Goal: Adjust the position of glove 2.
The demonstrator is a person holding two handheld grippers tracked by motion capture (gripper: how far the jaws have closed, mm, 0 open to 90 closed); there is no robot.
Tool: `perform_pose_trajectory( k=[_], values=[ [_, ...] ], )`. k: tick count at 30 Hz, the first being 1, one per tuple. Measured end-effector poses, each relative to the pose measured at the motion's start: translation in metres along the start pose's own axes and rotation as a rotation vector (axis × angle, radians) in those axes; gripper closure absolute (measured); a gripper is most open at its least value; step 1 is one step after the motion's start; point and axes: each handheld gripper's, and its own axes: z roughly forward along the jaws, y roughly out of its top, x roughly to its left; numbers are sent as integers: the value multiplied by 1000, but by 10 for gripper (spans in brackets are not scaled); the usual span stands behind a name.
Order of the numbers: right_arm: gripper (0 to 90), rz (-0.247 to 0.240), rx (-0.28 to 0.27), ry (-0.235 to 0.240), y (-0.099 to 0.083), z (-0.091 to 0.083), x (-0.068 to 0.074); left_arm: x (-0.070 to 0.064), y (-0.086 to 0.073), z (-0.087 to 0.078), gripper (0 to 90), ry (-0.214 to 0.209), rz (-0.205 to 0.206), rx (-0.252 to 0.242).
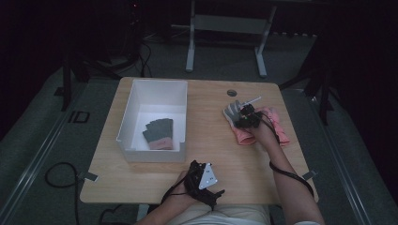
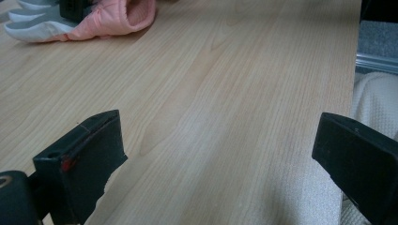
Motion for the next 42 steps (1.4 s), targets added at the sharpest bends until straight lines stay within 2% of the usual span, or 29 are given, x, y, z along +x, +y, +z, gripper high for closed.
perform_pose_trajectory(
  k=[4, 6, 7, 9, 13, 17, 20, 23, 28, 30, 35, 39, 42],
  values=[
    [727, -11, -5, -1, -1, 3, 2, 1, -2, 1, 24, -8, -9, 4],
    [752, 14, -2, -3, -1, 3, 2, 1, -2, 2, 24, -9, -9, 4],
    [768, -1, -5, -6, -1, 3, 3, 1, -2, 2, 23, -8, -7, 4],
    [795, 33, -5, 4, -1, 2, 2, 1, -2, 3, 24, -13, -11, 5],
    [838, 45, -30, 20, -3, 0, 1, 1, -2, 3, 24, -9, -12, 6],
    [877, 91, -66, 45, -4, -7, 3, 2, -2, 1, 24, -1, -9, 2],
    [882, 90, -80, 58, -4, -16, 8, 3, -3, 0, 24, 3, -12, -2],
    [883, 93, -107, 53, -5, -30, 16, 3, -2, -2, 24, 9, -12, -9],
    [884, 137, -177, 34, -10, -65, 30, 4, -2, -3, 23, 11, -13, -19],
    [884, 150, -207, 13, -13, -79, 39, 5, -2, -4, 24, 13, -10, -16],
    [884, 227, -270, 6, -27, -109, 58, 5, -2, -5, 24, 23, -15, -33],
    [883, 268, -292, -3, -41, -122, 76, 5, -2, -5, 24, 26, -19, -33],
    [883, 313, -309, -1, -52, -125, 84, 4, -2, -6, 24, 28, -17, -37]
  ],
)
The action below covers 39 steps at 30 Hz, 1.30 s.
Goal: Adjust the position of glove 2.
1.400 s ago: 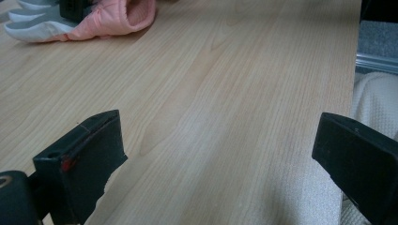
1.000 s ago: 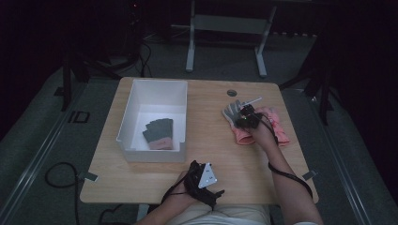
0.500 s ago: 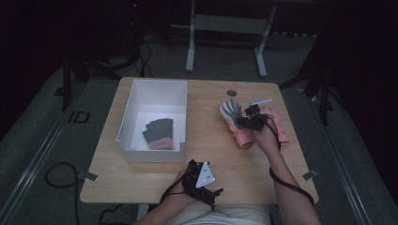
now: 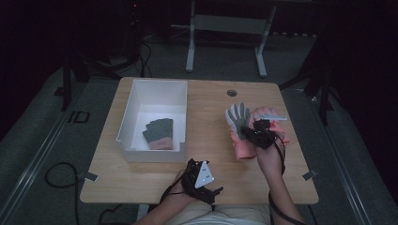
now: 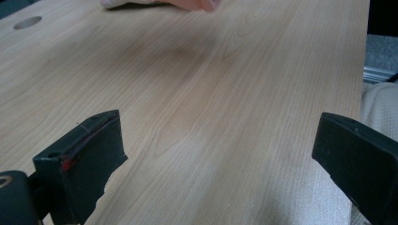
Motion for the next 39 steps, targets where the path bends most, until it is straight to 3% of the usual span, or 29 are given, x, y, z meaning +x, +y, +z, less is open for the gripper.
perform_pose_trajectory(
  k=[6, 12, 20, 24, 31, 36, 39],
  values=[
    [882, 22, 46, 4, -17, 11, 7, 0, -1, -1, 24, 4, -6, -8],
    [882, 47, 89, -74, -31, 37, 5, -1, -3, 2, 24, -5, 2, -4],
    [859, 91, 144, -96, -46, 69, 2, 0, -5, 4, 25, -19, -6, 0],
    [847, 91, 138, -95, -48, 72, 1, 0, -6, 5, 25, -21, -9, 7],
    [816, 19, 135, -96, -49, 73, 6, 0, -6, 7, 24, -20, -7, 6],
    [719, 33, 109, -68, -43, 64, 4, 0, -7, 7, 24, -25, -10, 5],
    [692, 39, 67, -50, -37, 52, -1, 1, -7, 6, 24, -38, -20, -6]
  ],
)
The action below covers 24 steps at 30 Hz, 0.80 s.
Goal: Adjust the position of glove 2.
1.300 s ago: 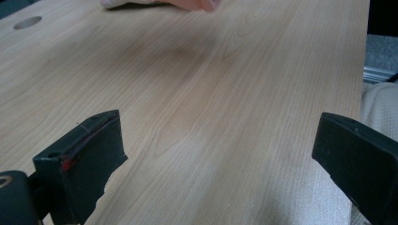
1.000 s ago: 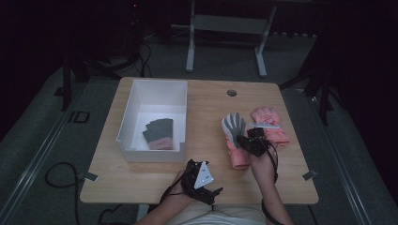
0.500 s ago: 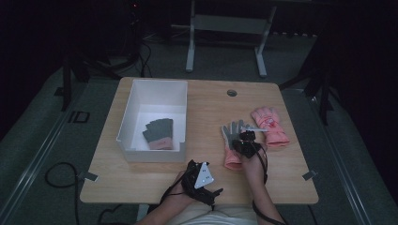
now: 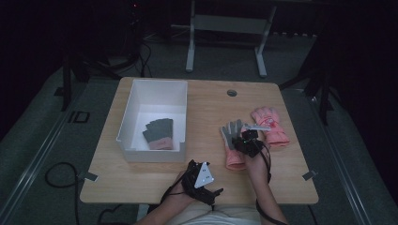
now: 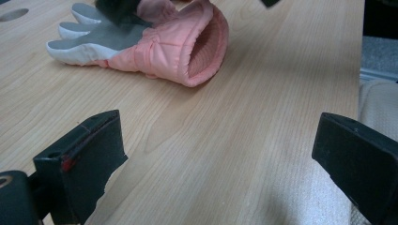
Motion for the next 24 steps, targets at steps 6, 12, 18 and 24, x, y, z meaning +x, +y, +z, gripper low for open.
perform_pose_trajectory(
  k=[6, 12, 18, 24],
  values=[
    [610, -65, -57, 59, 10, -22, -13, 2, -1, 0, 24, 0, -3, 5],
    [627, -103, -94, 41, 17, -39, -42, 2, -1, 1, 24, -2, -8, 3],
    [618, -124, -87, -28, 27, -44, -77, 2, -1, 3, 25, -4, -8, 5],
    [607, -127, -76, -54, 34, -39, -110, 3, -2, 2, 24, -1, -12, 1]
  ],
)
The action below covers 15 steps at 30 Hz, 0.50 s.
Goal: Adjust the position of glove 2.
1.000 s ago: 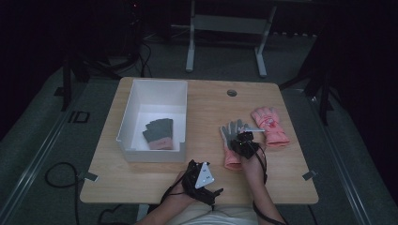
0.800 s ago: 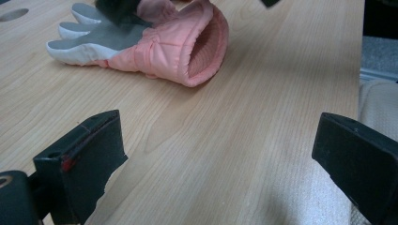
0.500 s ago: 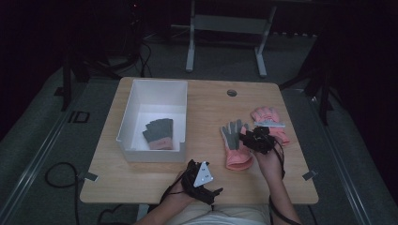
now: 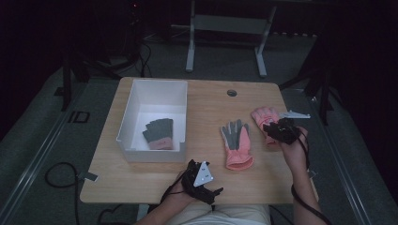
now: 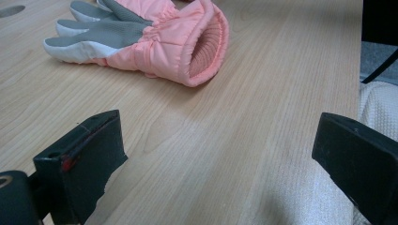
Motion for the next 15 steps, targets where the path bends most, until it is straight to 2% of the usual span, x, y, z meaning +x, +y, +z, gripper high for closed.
perform_pose_trajectory(
  k=[8, 13, 15],
  values=[
    [607, -5, 14, -87, 7, 17, -36, -2, 1, -1, 24, 5, 13, -4],
    [606, -13, 29, -112, 11, 29, -47, -1, 1, 0, 25, 2, 4, -5],
    [602, -25, 41, -135, 11, 35, -49, -1, 1, -1, 25, 1, 6, -7]
  ],
)
